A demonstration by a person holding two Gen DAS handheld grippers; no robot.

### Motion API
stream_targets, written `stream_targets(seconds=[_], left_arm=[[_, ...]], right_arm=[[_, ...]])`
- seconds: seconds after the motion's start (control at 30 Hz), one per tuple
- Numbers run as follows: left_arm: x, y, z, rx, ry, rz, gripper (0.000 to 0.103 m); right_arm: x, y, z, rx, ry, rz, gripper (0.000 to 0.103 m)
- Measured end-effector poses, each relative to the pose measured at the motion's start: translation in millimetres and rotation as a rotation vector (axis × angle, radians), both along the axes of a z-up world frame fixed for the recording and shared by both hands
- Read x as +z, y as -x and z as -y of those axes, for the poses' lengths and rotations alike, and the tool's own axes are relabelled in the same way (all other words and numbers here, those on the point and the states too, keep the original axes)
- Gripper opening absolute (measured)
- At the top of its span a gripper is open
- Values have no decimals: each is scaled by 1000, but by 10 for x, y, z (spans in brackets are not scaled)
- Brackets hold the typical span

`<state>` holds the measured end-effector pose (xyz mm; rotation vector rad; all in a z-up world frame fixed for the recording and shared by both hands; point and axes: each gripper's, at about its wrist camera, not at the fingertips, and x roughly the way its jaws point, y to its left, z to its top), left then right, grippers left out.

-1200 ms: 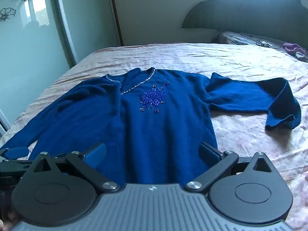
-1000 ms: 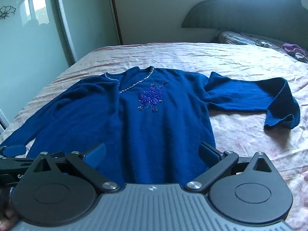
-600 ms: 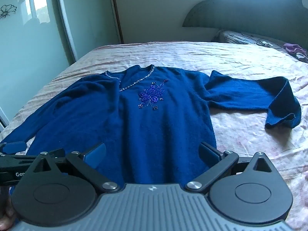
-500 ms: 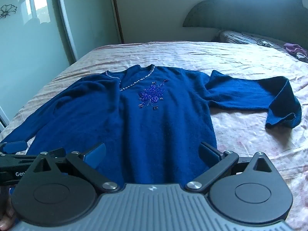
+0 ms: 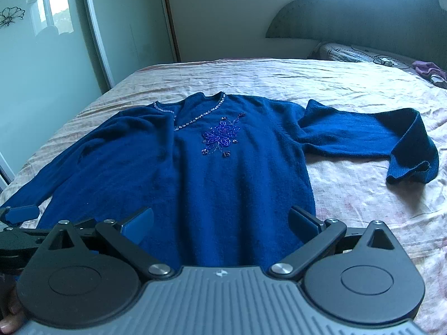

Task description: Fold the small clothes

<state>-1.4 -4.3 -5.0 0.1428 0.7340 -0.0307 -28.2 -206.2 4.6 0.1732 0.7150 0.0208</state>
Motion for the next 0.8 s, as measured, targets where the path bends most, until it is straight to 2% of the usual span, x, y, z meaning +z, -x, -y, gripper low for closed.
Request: stream_targets(seconds=[0.8], left_arm=[[-29, 6, 2, -16, 28, -1, 102]], right_arm=[[21, 38, -48, 20, 32, 28, 103]])
